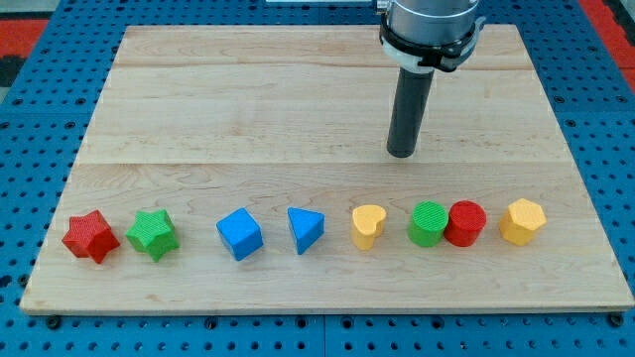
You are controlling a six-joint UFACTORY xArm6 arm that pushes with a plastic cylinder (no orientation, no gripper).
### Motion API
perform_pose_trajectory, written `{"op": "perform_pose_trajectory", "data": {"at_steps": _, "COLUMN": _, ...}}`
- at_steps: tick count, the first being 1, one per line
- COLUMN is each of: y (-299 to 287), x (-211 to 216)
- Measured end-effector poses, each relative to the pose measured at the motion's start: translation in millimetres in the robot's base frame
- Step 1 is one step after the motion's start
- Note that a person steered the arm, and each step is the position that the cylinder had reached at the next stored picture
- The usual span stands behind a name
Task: Place the blue cube at the top left of the board
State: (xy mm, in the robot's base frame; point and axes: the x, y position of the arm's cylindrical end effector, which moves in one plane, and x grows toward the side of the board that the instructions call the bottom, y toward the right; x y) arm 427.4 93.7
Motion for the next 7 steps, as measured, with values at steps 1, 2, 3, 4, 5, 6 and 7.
{"op": "perform_pose_trajectory", "data": {"at_steps": 1, "y": 0, "x": 0}}
{"op": "perform_pose_trajectory", "data": {"at_steps": 2, "y": 6, "x": 0}}
{"op": "perform_pose_trajectory", "data": {"at_steps": 3, "y": 6, "x": 0}}
{"op": "perform_pose_trajectory", "data": {"at_steps": 4, "y": 8, "x": 1}}
{"op": "perform_pose_trajectory", "data": {"at_steps": 5, "y": 27, "x": 1}}
{"op": "perform_pose_trajectory", "data": {"at_steps": 6, "y": 134, "x": 12}}
{"op": "perform_pose_trajectory", "data": {"at_steps": 7, "y": 213, "x": 87}}
